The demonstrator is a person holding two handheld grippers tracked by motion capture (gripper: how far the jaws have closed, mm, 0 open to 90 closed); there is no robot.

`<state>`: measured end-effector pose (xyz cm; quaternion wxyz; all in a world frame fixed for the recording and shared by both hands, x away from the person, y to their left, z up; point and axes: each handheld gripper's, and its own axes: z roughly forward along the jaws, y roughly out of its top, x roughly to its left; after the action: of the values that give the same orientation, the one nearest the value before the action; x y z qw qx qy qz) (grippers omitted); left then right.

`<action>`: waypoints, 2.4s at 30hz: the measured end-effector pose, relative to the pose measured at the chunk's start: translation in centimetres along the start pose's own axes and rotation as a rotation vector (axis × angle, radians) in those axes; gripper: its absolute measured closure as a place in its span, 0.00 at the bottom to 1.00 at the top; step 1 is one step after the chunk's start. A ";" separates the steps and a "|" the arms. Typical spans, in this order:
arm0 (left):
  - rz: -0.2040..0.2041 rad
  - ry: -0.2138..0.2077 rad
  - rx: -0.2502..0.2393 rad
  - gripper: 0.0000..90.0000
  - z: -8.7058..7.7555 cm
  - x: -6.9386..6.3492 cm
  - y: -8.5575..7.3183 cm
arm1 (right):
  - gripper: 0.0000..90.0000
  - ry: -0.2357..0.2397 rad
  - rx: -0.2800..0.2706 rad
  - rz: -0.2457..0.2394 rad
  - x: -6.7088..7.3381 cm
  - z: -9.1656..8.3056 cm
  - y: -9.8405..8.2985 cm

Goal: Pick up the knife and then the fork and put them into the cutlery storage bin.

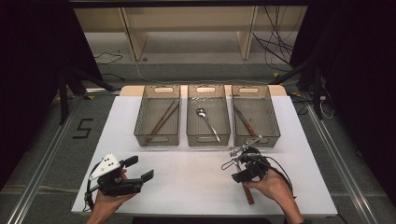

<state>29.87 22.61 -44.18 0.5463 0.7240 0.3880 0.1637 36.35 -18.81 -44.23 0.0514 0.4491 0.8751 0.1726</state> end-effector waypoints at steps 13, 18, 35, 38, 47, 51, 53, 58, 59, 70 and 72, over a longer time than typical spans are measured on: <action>0.002 0.000 -0.001 0.18 0.0 0.0 0.0 | 0.54 -0.020 0.085 -0.014 0.3 0.9 -0.7; 0.001 -0.001 0.000 0.18 0.0 0.0 0.0 | 0.59 -0.019 0.094 -0.014 0.2 1.1 -0.9; 0.004 -0.002 0.005 0.18 0.0 -0.1 0.0 | 0.74 -0.058 0.125 -0.050 0.6 1.4 -0.7; 0.005 -0.002 0.006 0.18 0.0 -0.1 0.0 | 0.78 -0.060 0.128 -0.042 0.5 1.3 -0.7; 0.000 -0.002 0.005 0.18 0.1 -0.1 0.0 | 0.85 -0.057 0.120 -0.032 0.1 1.3 -0.8; 0.000 -0.002 0.005 0.18 0.1 -0.1 0.0 | 0.86 -0.059 0.117 -0.039 0.1 1.2 -0.9; -0.001 -0.003 0.004 0.18 0.1 -0.1 0.0 | 0.86 -0.059 0.116 -0.040 0.2 1.2 -0.9; 0.000 -0.002 0.004 0.18 0.1 0.0 0.0 | 0.86 -0.047 0.096 -0.057 0.2 0.9 -0.8; 0.001 -0.002 0.004 0.18 0.1 0.0 0.0 | 0.86 -0.048 0.092 -0.054 0.2 0.8 -0.8; -0.002 -0.001 0.003 0.18 0.1 0.0 0.0 | 0.86 -0.032 0.032 -0.061 -0.3 -0.6 -0.6; -0.001 -0.001 0.003 0.18 0.1 0.0 0.0 | 0.86 -0.032 0.021 -0.062 -0.4 -0.9 -0.6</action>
<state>29.88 22.52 -44.22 0.5455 0.7247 0.3885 0.1624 35.94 -19.72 -43.61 0.0661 0.4251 0.8894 0.1544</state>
